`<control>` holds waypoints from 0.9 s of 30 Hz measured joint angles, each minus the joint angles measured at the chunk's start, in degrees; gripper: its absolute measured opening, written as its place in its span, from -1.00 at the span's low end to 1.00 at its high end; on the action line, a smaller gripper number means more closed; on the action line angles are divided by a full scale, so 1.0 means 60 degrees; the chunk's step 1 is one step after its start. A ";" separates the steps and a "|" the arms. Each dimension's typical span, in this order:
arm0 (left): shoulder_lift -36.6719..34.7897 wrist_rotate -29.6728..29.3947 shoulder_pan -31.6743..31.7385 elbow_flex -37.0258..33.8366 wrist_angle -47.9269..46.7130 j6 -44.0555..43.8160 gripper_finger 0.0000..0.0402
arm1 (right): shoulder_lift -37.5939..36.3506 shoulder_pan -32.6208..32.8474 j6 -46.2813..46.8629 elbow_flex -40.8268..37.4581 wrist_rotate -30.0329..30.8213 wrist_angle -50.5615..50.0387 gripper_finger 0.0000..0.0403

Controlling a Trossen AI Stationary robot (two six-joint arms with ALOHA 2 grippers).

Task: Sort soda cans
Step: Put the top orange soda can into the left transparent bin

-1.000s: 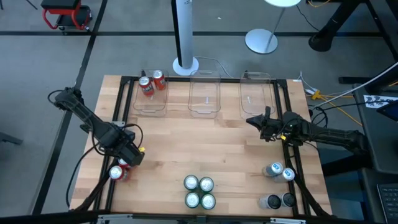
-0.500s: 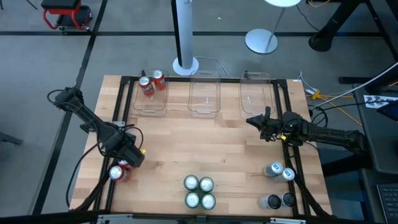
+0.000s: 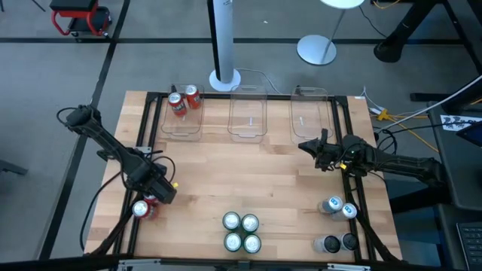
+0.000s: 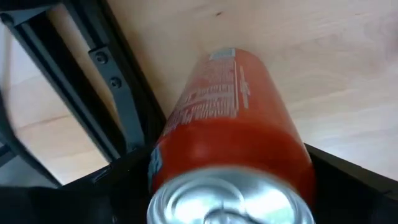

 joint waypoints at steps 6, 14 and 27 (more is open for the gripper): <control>0.0016 -0.0147 0.0004 -0.0333 0.0230 0.0118 0.64 | -0.0004 0.0000 0.0000 -0.0001 0.0000 0.0006 -0.82; 0.0025 -0.0388 0.0029 -0.0236 0.0184 0.0451 0.49 | -0.0004 0.0004 0.0000 -0.0002 0.0000 0.0006 -0.82; 0.0038 -0.2151 0.0896 0.1386 -0.1077 0.1606 0.49 | -0.0004 0.0000 0.0000 -0.0003 0.0000 0.0022 -0.82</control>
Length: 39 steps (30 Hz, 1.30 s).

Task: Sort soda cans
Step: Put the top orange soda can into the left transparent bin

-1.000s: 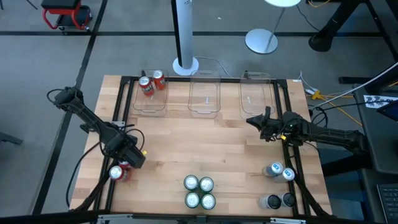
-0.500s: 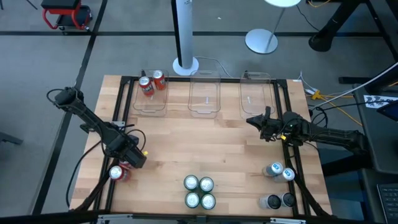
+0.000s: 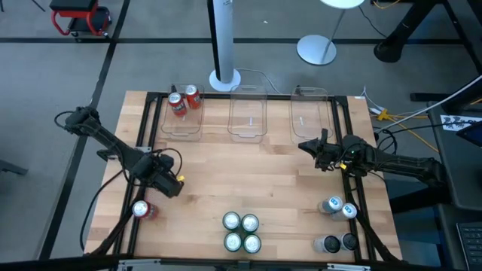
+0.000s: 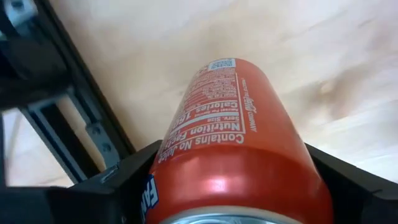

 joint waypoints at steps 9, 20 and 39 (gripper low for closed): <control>-0.0007 -0.1406 0.1895 0.1768 -0.1116 0.2283 0.49 | 0.0000 0.0001 -0.0004 0.0000 0.0000 -0.0004 -0.82; -0.0018 -0.2462 0.5386 0.3261 -0.1489 0.5841 0.49 | 0.0000 0.0000 -0.0029 0.0000 0.0000 -0.0055 -0.82; 0.1474 -0.2286 1.1363 0.3497 0.0067 1.1539 0.49 | 0.0015 0.0000 -0.0189 0.0000 0.0007 -0.0088 -0.82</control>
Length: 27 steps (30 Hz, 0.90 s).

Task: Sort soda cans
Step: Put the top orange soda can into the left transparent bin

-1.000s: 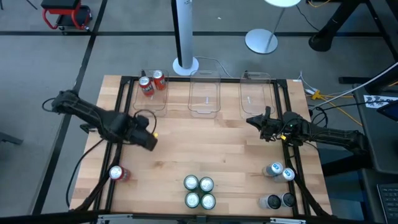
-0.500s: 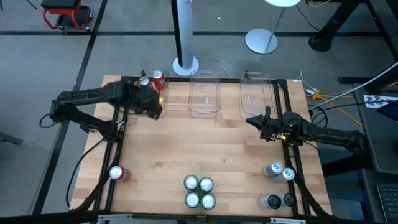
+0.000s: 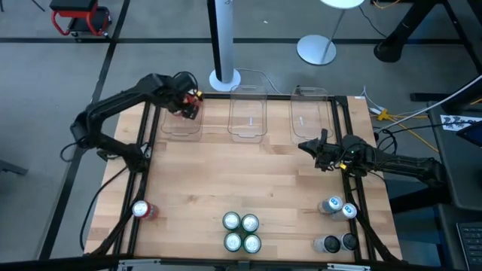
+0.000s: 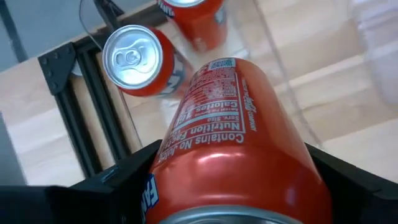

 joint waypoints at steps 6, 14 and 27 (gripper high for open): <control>0.1128 0.0465 0.0642 0.0000 0.0603 0.0879 0.49 | 0.0004 0.0004 -0.0011 0.0000 0.0004 -0.0012 -0.82; 0.2564 0.0795 0.0917 -0.0004 0.0914 0.1463 0.49 | 0.0004 0.0000 -0.0004 0.0001 0.0004 -0.0035 -0.82; 0.3713 0.0778 0.1016 0.0000 0.1403 0.2027 0.49 | 0.0004 0.0000 0.0002 0.0002 0.0004 -0.0051 -0.82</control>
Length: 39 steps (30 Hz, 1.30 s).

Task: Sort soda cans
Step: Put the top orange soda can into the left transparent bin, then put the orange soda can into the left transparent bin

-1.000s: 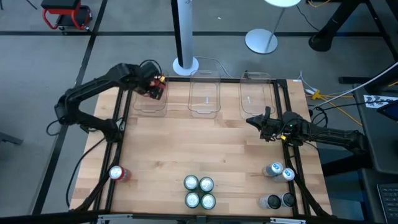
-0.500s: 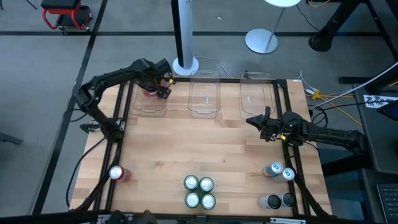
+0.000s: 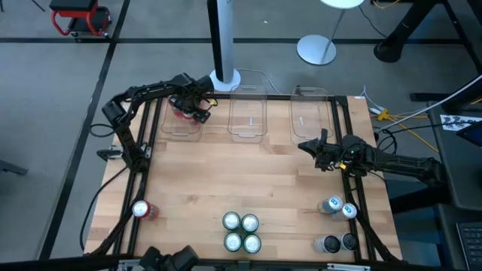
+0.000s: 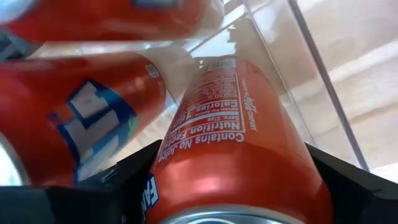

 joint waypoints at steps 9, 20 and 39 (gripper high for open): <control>0.0012 -0.0310 0.0223 0.0004 0.0139 0.0171 0.67 | 0.0007 0.0000 0.0118 0.0002 0.0000 -0.0004 -0.82; -0.0004 -0.0350 0.0218 -0.0004 -0.0032 0.0675 0.80 | 0.0004 0.0003 0.0115 0.0002 -0.0004 -0.0007 -0.82; -0.2555 -0.0970 0.0154 0.0000 -0.0261 0.0136 0.81 | 0.0004 0.0004 0.0158 -0.0001 -0.0004 0.0000 -0.82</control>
